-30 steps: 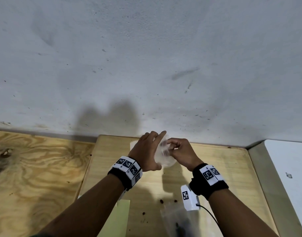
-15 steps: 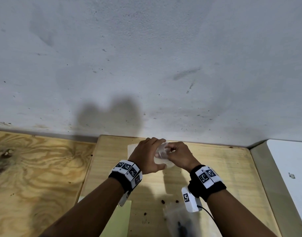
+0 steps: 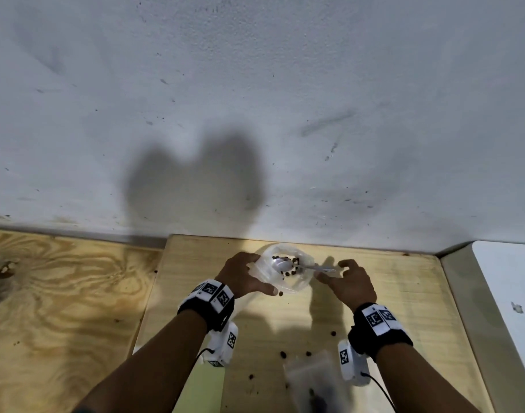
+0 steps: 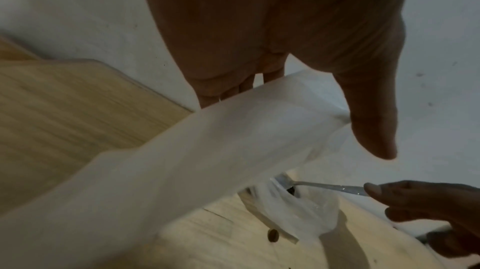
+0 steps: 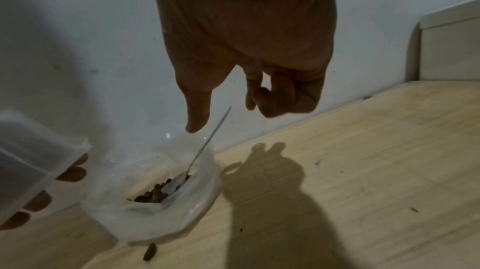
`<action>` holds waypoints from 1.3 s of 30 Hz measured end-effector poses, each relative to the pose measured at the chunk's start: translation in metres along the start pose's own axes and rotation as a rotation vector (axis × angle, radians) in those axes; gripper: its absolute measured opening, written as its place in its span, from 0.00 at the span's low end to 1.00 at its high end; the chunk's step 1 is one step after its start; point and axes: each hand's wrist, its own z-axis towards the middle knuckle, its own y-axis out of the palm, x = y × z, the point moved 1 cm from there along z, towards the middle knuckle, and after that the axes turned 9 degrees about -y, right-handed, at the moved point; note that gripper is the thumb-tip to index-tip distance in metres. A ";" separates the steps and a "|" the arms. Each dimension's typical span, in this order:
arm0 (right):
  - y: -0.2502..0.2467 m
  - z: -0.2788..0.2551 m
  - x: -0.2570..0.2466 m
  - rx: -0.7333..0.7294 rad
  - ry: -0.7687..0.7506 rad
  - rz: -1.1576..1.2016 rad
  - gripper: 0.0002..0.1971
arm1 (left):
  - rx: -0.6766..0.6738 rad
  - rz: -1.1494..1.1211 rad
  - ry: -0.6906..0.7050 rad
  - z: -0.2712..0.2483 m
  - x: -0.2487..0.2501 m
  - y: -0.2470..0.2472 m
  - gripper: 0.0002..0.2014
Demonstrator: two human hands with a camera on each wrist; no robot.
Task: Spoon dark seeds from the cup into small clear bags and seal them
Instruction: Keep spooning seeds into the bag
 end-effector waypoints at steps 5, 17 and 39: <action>0.010 0.008 -0.002 0.027 -0.090 0.080 0.11 | -0.086 0.028 -0.042 0.007 0.009 0.009 0.45; 0.010 -0.006 -0.025 0.255 -0.381 0.230 0.11 | 0.024 0.016 -0.032 0.017 0.009 0.009 0.41; 0.030 -0.025 -0.016 0.357 -0.549 -0.024 0.14 | 0.090 -0.104 0.015 0.008 0.013 0.019 0.34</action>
